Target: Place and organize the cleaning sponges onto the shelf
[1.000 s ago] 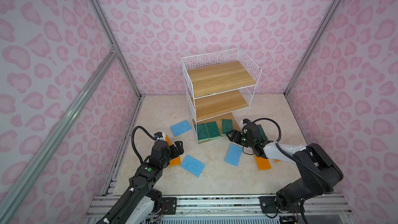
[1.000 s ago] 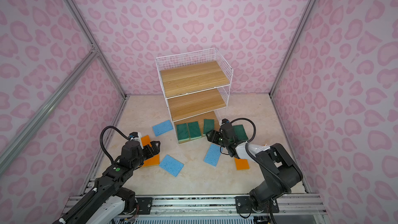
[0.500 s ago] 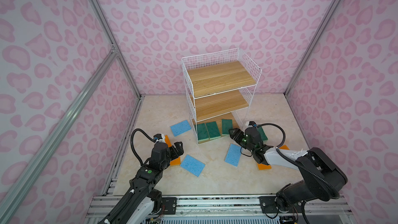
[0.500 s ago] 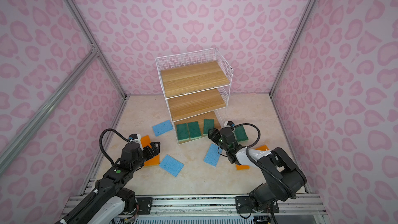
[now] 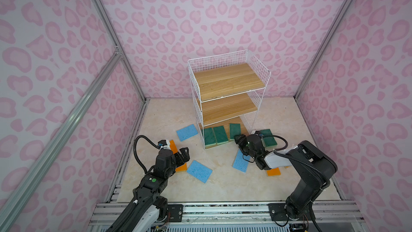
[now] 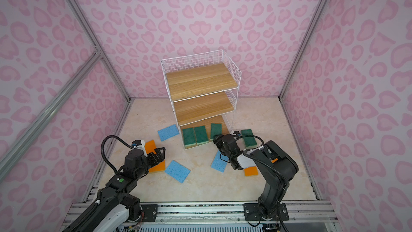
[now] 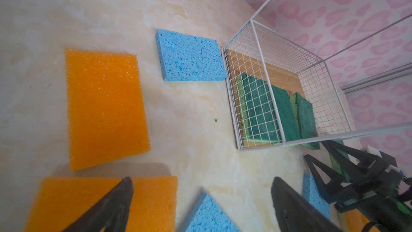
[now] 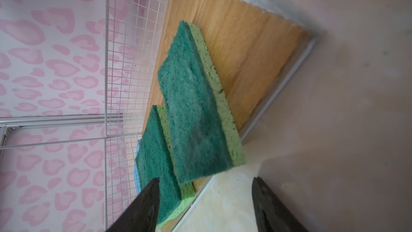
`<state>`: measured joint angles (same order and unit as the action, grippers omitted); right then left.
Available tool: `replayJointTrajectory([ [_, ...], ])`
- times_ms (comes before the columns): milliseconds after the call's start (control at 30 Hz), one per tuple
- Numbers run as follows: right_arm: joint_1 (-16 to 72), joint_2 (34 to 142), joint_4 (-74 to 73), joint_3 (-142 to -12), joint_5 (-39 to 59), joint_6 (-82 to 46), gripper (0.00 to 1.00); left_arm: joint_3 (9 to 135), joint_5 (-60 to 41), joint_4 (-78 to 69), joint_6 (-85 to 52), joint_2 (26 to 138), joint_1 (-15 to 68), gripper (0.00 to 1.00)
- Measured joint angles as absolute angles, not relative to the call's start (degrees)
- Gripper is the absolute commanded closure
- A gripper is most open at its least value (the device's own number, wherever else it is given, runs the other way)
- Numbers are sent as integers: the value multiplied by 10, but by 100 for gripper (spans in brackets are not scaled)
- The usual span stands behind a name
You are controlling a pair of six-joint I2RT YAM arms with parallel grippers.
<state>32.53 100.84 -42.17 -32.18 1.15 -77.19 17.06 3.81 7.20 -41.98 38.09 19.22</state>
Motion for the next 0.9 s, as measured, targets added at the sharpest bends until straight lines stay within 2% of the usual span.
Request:
replayJointTrajectory([
  [167,325,1042,-472,-328,13,-802,38,167,38,73,-420,378,192,2],
  [500,313,1072,-507,-335,16,-829,51,168,40,72,-420,388,192,2],
  [733,307,1081,-511,-335,18,-829,73,168,42,72,-419,394,192,2],
  [900,303,1083,-510,-338,24,-821,85,168,43,72,-419,395,192,2],
])
